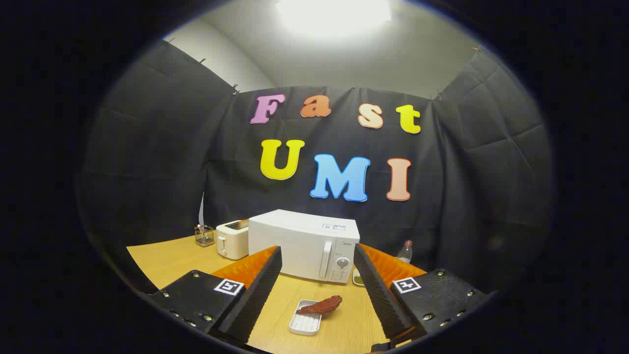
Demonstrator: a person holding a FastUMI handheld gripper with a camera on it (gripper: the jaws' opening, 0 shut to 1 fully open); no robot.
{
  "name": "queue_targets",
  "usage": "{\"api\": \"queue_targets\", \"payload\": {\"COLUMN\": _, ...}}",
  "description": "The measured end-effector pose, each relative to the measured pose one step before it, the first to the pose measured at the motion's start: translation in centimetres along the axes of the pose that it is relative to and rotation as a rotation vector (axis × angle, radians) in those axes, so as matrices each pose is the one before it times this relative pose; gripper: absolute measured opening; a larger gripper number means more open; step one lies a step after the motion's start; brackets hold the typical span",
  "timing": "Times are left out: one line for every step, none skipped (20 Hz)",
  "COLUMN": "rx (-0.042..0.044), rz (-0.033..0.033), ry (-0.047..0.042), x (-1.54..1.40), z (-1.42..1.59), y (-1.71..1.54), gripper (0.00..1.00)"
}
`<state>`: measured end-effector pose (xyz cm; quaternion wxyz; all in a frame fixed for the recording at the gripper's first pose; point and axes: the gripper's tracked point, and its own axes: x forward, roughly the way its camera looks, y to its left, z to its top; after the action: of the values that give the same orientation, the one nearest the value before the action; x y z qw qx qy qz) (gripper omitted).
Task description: Open the microwave, put the food inside, and close the microwave door.
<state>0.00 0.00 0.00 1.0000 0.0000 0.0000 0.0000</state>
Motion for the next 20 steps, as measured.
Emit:
{"api": "queue_targets", "payload": {"rx": -0.00309, "rz": -0.00127, "ry": -0.00210, "x": 0.011, "z": 0.087, "y": -0.064, "gripper": 0.95}}
{"api": "queue_targets", "payload": {"rx": -0.00219, "rz": 0.00068, "ry": -0.00328, "x": -0.094, "z": -0.005, "y": 0.067, "gripper": 0.95}}
{"api": "queue_targets", "payload": {"rx": -0.00091, "rz": 0.00271, "ry": 0.00299, "x": 0.039, "z": -0.091, "y": 0.162, "gripper": 0.95}}
{"api": "queue_targets", "payload": {"rx": 0.00142, "rz": 0.00268, "ry": 0.00101, "x": 0.019, "z": -0.185, "y": 0.122, "gripper": 0.95}}
{"api": "queue_targets", "payload": {"rx": 0.00188, "rz": 0.00146, "ry": -0.00072, "x": 0.081, "z": 0.037, "y": 0.151, "gripper": 0.95}}
{"api": "queue_targets", "payload": {"rx": -0.00029, "rz": 0.00224, "ry": 0.00206, "x": 0.116, "z": -0.139, "y": 0.117, "gripper": 0.95}}
{"api": "queue_targets", "payload": {"rx": -0.00267, "rz": 0.00245, "ry": 0.00189, "x": 0.016, "z": -0.083, "y": 0.127, "gripper": 0.95}}
{"api": "queue_targets", "payload": {"rx": -0.00196, "rz": -0.00057, "ry": 0.00017, "x": 0.025, "z": 0.043, "y": 0.095, "gripper": 0.95}}
{"api": "queue_targets", "payload": {"rx": 0.00204, "rz": 0.00004, "ry": -0.00314, "x": -0.001, "z": 0.118, "y": 0.099, "gripper": 0.95}}
{"api": "queue_targets", "payload": {"rx": 0.00348, "rz": 0.00281, "ry": -0.00223, "x": 0.062, "z": -0.020, "y": 0.179, "gripper": 0.95}}
{"api": "queue_targets", "payload": {"rx": 0.00476, "rz": 0.00282, "ry": 0.00010, "x": 0.006, "z": 0.007, "y": 0.117, "gripper": 0.95}}
{"api": "queue_targets", "payload": {"rx": 0.00411, "rz": 0.00217, "ry": 0.00136, "x": -0.059, "z": -0.172, "y": 0.079, "gripper": 0.95}}
{"api": "queue_targets", "payload": {"rx": 0.00148, "rz": 0.00191, "ry": 0.00130, "x": 0.088, "z": -0.030, "y": 0.079, "gripper": 0.95}}
{"api": "queue_targets", "payload": {"rx": -0.00199, "rz": 0.00034, "ry": 0.00056, "x": 0.028, "z": 0.030, "y": 0.039, "gripper": 0.95}}
{"api": "queue_targets", "payload": {"rx": -0.00245, "rz": -0.00133, "ry": 0.00074, "x": 0.012, "z": 0.003, "y": 0.042, "gripper": 0.95}}
{"api": "queue_targets", "payload": {"rx": -0.00069, "rz": 0.00043, "ry": -0.00072, "x": 0.096, "z": -0.027, "y": 0.170, "gripper": 0.95}}
{"api": "queue_targets", "payload": {"rx": 0.00300, "rz": 0.00158, "ry": -0.00167, "x": 0.199, "z": -0.028, "y": 0.110, "gripper": 0.95}}
{"api": "queue_targets", "payload": {"rx": 0.00314, "rz": 0.00390, "ry": -0.00075, "x": 0.187, "z": 0.047, "y": 0.225, "gripper": 0.95}}
{"api": "queue_targets", "payload": {"rx": 0.00131, "rz": 0.00210, "ry": 0.00043, "x": 0.119, "z": -0.036, "y": 0.102, "gripper": 0.95}}
{"api": "queue_targets", "payload": {"rx": -0.00059, "rz": -0.00050, "ry": 0.00091, "x": 0.140, "z": -0.149, "y": -0.001, "gripper": 0.95}}
